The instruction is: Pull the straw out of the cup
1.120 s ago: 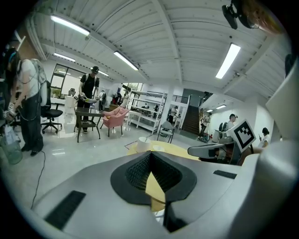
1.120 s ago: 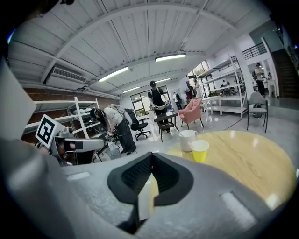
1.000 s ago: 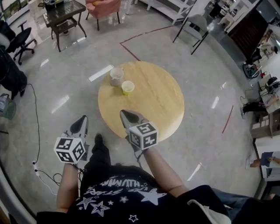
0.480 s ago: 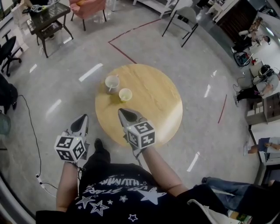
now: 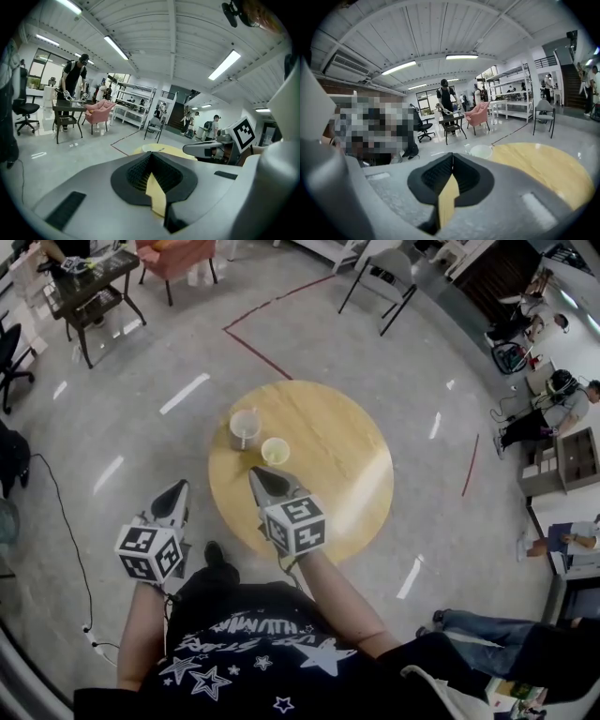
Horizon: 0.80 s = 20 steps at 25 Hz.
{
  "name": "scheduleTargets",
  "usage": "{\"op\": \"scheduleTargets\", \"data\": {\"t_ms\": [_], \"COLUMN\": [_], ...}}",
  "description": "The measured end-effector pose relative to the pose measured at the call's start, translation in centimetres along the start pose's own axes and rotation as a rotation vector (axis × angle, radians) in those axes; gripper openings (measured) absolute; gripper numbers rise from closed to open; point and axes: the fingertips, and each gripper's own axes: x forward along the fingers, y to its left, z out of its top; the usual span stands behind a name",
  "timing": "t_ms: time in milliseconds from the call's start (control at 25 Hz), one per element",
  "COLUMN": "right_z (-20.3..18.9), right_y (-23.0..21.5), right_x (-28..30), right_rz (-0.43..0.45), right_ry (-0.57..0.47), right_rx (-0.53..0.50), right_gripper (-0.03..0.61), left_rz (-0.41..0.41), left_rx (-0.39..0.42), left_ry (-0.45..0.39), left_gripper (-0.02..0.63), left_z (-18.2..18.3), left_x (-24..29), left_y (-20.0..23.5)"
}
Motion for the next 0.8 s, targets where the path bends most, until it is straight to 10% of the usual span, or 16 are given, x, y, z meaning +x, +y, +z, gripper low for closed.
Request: {"op": "scheduleTargets", "data": {"t_ms": [800], "right_z": [0.7], "right_y": [-1.6], "right_x": [6.2], "right_rz": [-0.174], "right_ry": [0.041], "right_rx": [0.060], "right_gripper": [0.152], "left_rz": [-0.161], "left_rx": [0.035], "left_ry": [0.076], "left_gripper": [0.006], "left_z": [1.5], "left_x": [4.9], "left_y": [4.9]}}
